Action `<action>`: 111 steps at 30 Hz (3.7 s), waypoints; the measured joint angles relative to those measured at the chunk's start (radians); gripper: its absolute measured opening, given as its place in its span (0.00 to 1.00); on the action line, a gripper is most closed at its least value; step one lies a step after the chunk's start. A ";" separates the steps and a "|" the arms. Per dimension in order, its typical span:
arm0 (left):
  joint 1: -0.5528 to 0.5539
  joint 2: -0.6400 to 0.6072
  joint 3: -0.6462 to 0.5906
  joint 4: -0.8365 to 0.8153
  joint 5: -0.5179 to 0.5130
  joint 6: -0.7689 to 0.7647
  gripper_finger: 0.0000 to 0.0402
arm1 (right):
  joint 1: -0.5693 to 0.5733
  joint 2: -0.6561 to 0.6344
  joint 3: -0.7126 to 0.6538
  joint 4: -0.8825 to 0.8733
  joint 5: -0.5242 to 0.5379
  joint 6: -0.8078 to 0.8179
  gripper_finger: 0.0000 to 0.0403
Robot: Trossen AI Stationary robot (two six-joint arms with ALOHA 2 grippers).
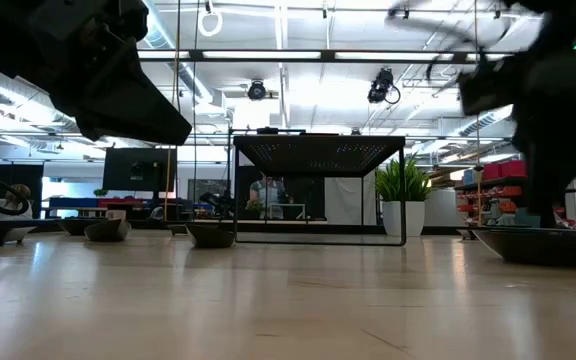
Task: Pick & Place Mini shaped plates
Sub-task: Stack the black leaf-shaped plate on top of the black leaf-shaped plates on the shelf
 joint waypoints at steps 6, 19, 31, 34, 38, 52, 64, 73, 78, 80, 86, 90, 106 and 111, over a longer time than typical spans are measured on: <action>0.004 0.000 0.000 0.000 0.000 0.026 0.34 | -0.157 0.000 -0.085 0.070 -0.082 -0.164 0.45; 0.004 0.000 0.000 0.000 0.025 0.025 0.34 | -0.206 0.000 -0.151 0.240 -0.212 -0.228 0.15; 0.004 0.000 0.000 0.000 0.027 0.017 0.34 | -0.099 -0.071 -0.004 0.263 -0.307 -0.073 0.01; 0.004 0.000 0.000 0.002 0.027 0.017 0.34 | -0.078 -0.072 0.102 0.332 -0.237 -0.075 0.02; 0.004 0.000 0.000 0.004 0.027 0.017 0.34 | -0.105 -0.073 0.253 0.392 -0.029 -0.170 0.01; 0.004 0.000 0.000 0.006 0.027 0.017 0.34 | -0.708 -0.037 0.473 0.511 0.096 -0.396 0.01; 0.036 0.000 0.000 0.005 0.032 0.019 0.34 | -1.006 0.124 0.472 0.532 -0.219 -0.323 0.00; 0.055 0.000 0.000 0.005 0.049 0.018 0.34 | -1.030 0.225 0.472 0.528 -0.235 -0.345 0.00; 0.055 0.000 0.000 0.005 0.053 0.018 0.34 | -1.033 0.234 0.472 0.527 -0.194 -0.355 0.01; 0.055 0.000 0.000 0.006 0.053 0.018 0.34 | -1.033 0.234 0.472 0.527 -0.175 -0.355 0.02; 0.055 0.000 0.000 0.006 0.053 0.018 0.34 | -1.033 0.238 0.472 0.525 -0.174 -0.355 0.04; 0.055 0.000 0.000 0.006 0.054 0.018 0.34 | -1.033 0.240 0.472 0.527 -0.172 -0.355 0.04; 0.055 0.000 0.000 0.005 0.054 0.018 0.34 | -1.033 0.276 0.471 0.592 -0.155 -0.400 0.19; 0.055 0.000 0.000 0.004 0.054 0.018 0.34 | -1.033 0.259 0.471 0.637 -0.158 -0.460 0.34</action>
